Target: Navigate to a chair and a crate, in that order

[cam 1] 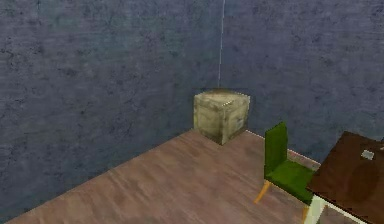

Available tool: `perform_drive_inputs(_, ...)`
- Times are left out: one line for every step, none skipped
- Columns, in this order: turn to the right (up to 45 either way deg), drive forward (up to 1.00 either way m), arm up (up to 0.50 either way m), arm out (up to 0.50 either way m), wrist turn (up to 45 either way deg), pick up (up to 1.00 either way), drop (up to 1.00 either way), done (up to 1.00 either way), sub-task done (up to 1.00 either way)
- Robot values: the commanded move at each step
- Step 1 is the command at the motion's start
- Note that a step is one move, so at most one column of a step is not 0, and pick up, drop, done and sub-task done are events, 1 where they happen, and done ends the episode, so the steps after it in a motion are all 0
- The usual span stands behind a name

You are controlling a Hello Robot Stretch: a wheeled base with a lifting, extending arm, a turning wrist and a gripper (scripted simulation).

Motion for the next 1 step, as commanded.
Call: perform_drive_inputs(0.0,1.0,0.0,0.0,0.0,0.0,0.0,0.0,0.0)
